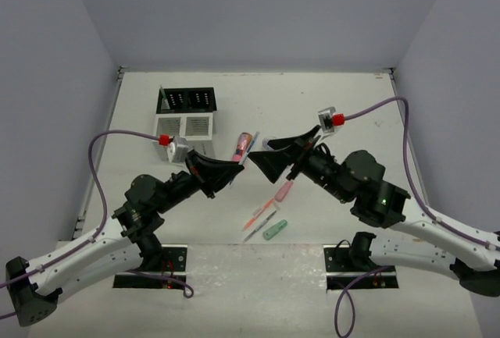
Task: Sort the stationery into containers
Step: Pick up the pen cap from the center of the board.
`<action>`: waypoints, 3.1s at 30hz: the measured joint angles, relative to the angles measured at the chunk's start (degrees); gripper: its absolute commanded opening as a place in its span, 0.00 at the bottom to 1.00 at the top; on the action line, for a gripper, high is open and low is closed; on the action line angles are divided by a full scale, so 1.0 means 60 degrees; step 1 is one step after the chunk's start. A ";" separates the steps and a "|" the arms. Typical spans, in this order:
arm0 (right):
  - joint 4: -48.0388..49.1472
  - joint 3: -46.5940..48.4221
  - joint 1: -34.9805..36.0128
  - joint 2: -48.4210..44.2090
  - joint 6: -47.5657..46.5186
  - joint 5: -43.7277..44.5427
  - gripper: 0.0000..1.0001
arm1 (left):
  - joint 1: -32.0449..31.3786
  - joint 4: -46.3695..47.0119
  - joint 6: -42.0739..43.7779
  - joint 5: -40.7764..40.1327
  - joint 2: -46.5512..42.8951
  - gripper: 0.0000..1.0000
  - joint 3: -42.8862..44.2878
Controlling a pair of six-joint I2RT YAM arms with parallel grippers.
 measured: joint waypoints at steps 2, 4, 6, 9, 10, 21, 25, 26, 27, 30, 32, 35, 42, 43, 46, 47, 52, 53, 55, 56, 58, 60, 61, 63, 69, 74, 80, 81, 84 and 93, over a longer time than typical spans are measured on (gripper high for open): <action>-0.0172 0.0175 0.0000 0.0429 0.0435 0.0127 0.99 | 0.0000 0.0401 0.0005 0.0092 0.0134 0.00 -0.0060; -0.0289 0.0429 0.0000 0.0836 0.0681 0.0168 0.97 | 0.0000 0.0702 0.0005 0.0156 0.0231 0.00 -0.0060; -0.0465 0.0772 0.0000 0.1216 0.0837 0.0200 0.83 | 0.0000 0.0963 0.0005 0.0203 0.0266 0.00 -0.0060; -0.0598 0.1374 0.0000 0.1703 0.0924 0.0204 0.41 | 0.0000 0.1221 0.0005 0.0212 0.0299 0.00 -0.0060; -0.0645 0.1547 0.0003 0.1849 0.0870 0.0186 0.29 | 0.0000 0.1247 0.0005 0.0209 0.0328 0.00 -0.0060; -0.1791 0.2802 -0.0073 0.3154 -0.0218 0.0822 0.00 | 0.0018 0.0918 0.0108 -0.0138 0.0864 0.00 0.0055; -0.1952 0.2849 -0.0100 0.3297 -0.0488 0.0957 0.00 | 0.0041 0.0338 0.0345 -0.0167 0.1186 0.05 0.0396; -0.1976 0.2858 -0.0111 0.3311 -0.0550 0.0972 0.00 | 0.0049 0.0188 0.0406 -0.0161 0.1264 0.05 0.0504; -0.2044 0.2899 -0.0117 0.3323 -0.0613 0.0976 0.00 | 0.0055 0.0040 0.0456 -0.0139 0.1347 0.06 0.0613; -0.2198 0.3086 -0.0115 0.3375 -0.0830 0.0976 0.00 | 0.0058 -0.0267 0.0597 -0.0088 0.1516 0.14 0.0938; -0.2253 0.3163 -0.0107 0.3384 -0.0927 0.0952 0.00 | 0.0056 -0.0405 0.0691 -0.0050 0.1535 0.19 0.1063; -0.2287 0.3274 -0.0045 0.3499 -0.0987 0.0809 0.00 | 0.0051 -0.0494 0.0817 0.0110 0.1557 0.19 0.1188; -0.2403 0.3343 0.0057 0.3731 -0.1189 0.0678 0.00 | 0.0051 -0.0804 0.0884 0.0167 0.1612 0.20 0.1234; -0.2421 0.3344 0.0067 0.3737 -0.1216 0.0675 0.00 | 0.0051 -0.0841 0.0887 0.0166 0.1608 0.20 0.1235; -0.2470 0.3345 0.0105 0.3742 -0.1309 0.0654 0.00 | 0.0051 -0.0964 0.0937 0.0135 0.1588 0.35 0.1268; -0.2470 0.3345 0.0132 0.3746 -0.1305 0.0617 0.00 | 0.0051 -0.0984 0.0971 0.0102 0.1575 0.39 0.1288; -0.2467 0.3345 0.0500 0.3749 -0.1230 0.0164 0.00 | 0.0031 -0.1026 0.1185 -0.0152 0.1548 0.39 0.1478; -0.2444 0.3345 0.0539 0.3749 -0.1230 0.0130 0.00 | 0.0011 -0.1053 0.1211 -0.0182 0.1535 0.38 0.1517; -0.2418 0.3342 0.0539 0.3742 -0.1223 0.0124 0.00 | -0.0008 -0.1083 0.1229 -0.0256 0.1524 0.37 0.1561; -0.2412 0.3342 0.0539 0.3742 -0.1229 0.0138 0.00 | -0.0010 -0.1095 0.1229 -0.0270 0.1524 0.37 0.1564; -0.2419 0.3331 0.0539 0.3739 -0.1236 0.0165 0.00 | -0.0011 -0.1132 0.1237 -0.0286 0.1524 0.37 0.1573; -0.2430 0.3320 0.0543 0.3739 -0.1262 0.0256 0.00 | -0.0011 -0.1191 0.1243 -0.0327 0.1524 0.39 0.1582; -0.2451 0.3316 0.0553 0.3735 -0.1305 0.0343 0.00 | -0.0011 -0.1220 0.1250 -0.0345 0.1527 0.43 0.1593; -0.2521 0.3309 0.0585 0.3720 -0.1388 0.0548 0.00 | -0.0011 -0.1333 0.1308 -0.0348 0.1525 0.66 0.1634; -0.2879 0.3309 0.0604 0.3595 -0.1760 0.1316 0.00 | -0.0011 -0.1728 0.1466 -0.0334 0.1515 0.77 0.1802; -0.2931 0.3309 0.0603 0.3553 -0.1916 0.1681 0.00 | -0.0011 -0.1884 0.1476 -0.0308 0.1420 0.57 0.1805; -0.2922 0.3309 0.0605 0.3549 -0.1911 0.1642 0.00 | -0.0011 -0.1861 0.1466 -0.0154 0.1528 0.49 0.1808; -0.2921 0.3309 0.0605 0.3549 -0.1911 0.1642 0.00 | -0.0011 -0.1858 0.1462 -0.0102 0.1584 0.42 0.1811; -0.2918 0.3309 0.0605 0.3548 -0.1911 0.1642 0.00 | -0.0011 -0.1847 0.1460 0.0029 0.1759 0.17 0.1812; -0.2733 0.3163 0.0601 0.3389 -0.2028 0.1649 0.94 | 0.0007 -0.1727 0.1309 0.0041 0.1885 0.00 0.1838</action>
